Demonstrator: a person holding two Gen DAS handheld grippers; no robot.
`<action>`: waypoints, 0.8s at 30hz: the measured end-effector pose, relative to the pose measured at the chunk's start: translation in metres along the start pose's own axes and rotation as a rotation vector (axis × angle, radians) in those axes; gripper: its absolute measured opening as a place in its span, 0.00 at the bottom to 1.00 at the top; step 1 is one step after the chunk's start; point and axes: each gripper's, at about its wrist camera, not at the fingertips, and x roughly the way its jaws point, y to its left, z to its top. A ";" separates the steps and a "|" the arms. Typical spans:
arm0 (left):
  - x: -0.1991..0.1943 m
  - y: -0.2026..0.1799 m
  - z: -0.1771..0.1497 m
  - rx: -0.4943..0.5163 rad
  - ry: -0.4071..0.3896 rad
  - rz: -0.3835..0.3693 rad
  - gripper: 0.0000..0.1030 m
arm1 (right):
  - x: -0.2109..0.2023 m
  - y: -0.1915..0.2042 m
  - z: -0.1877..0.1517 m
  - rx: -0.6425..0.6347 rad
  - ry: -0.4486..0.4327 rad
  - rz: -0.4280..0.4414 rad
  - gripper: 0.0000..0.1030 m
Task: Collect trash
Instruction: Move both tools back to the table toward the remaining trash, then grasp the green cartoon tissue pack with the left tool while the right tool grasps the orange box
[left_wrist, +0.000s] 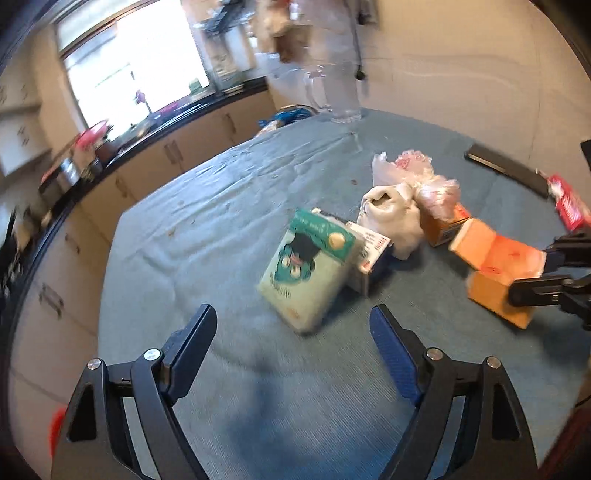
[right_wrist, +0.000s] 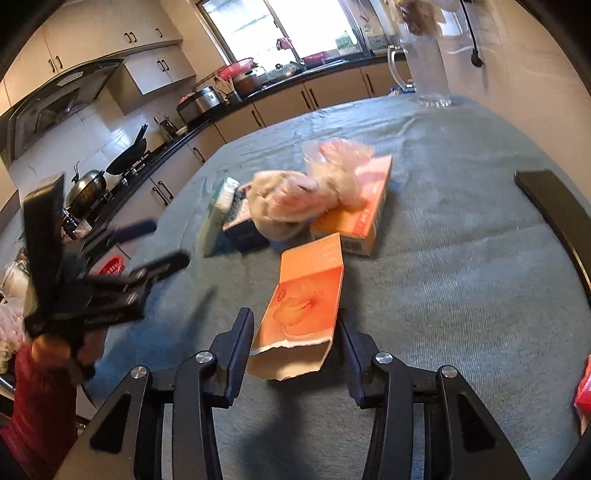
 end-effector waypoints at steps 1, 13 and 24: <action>0.007 0.001 0.004 0.021 0.001 0.006 0.81 | 0.002 -0.003 0.000 0.007 0.004 0.003 0.46; 0.063 0.015 0.027 0.089 0.043 -0.167 0.81 | 0.001 -0.011 -0.007 -0.004 -0.010 0.048 0.47; 0.034 -0.007 0.002 -0.036 0.037 -0.137 0.40 | -0.003 0.003 -0.009 -0.030 -0.017 0.028 0.47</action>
